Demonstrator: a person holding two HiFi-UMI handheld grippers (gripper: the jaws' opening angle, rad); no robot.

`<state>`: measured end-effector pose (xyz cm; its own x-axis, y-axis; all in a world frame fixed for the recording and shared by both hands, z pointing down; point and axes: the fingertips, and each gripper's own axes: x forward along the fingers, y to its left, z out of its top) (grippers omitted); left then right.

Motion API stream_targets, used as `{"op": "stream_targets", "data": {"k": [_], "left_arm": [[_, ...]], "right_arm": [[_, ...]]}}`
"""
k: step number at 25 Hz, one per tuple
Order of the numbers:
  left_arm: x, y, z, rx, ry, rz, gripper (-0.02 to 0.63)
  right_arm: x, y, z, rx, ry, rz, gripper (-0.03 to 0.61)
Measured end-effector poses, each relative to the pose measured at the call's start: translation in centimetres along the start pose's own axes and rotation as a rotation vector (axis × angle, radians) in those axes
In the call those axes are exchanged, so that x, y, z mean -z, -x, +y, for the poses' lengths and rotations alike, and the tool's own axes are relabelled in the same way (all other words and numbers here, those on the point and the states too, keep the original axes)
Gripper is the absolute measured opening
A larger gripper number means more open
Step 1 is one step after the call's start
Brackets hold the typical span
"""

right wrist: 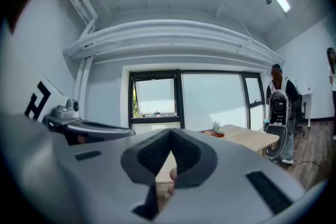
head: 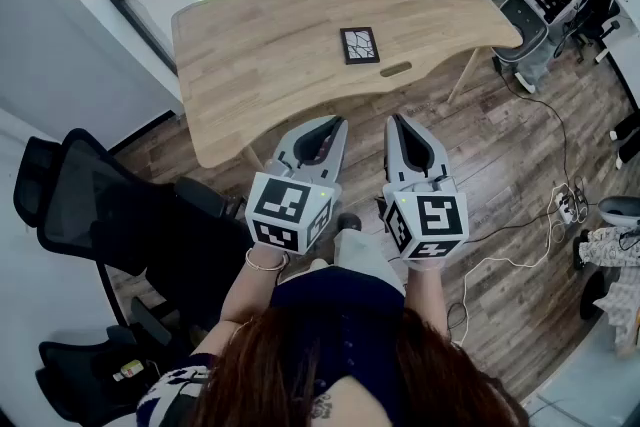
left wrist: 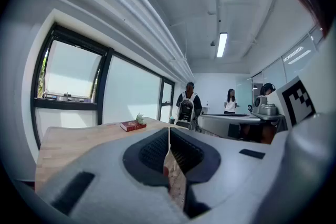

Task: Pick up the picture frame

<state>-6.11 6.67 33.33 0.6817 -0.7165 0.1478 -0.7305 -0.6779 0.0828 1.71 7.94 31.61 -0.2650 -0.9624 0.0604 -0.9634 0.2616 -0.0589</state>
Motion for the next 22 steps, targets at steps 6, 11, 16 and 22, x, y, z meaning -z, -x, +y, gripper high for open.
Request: {"op": "stream_targets", "data": {"k": [6, 11, 16, 22], "left_arm": [[-0.4, 0.6, 0.7, -0.003, 0.008, -0.016, 0.034], [-0.6, -0.5, 0.5, 0.01, 0.003, -0.025, 0.034], [-0.9, -2.7, 0.2, 0.023, -0.001, -0.022, 0.034], [-1.5, -6.2, 0.0, 0.039, -0.008, -0.011, 0.034]], "right_arm": [[-0.3, 0.0, 0.7, 0.009, 0.015, -0.015, 0.025], [-0.7, -0.3, -0.4, 0.028, 0.023, -0.024, 0.026], [-1.0, -1.0, -1.9, 0.019, -0.019, -0.033, 0.026], [-1.2, -2.7, -4.0, -0.002, -0.036, -0.043, 0.026]]}}
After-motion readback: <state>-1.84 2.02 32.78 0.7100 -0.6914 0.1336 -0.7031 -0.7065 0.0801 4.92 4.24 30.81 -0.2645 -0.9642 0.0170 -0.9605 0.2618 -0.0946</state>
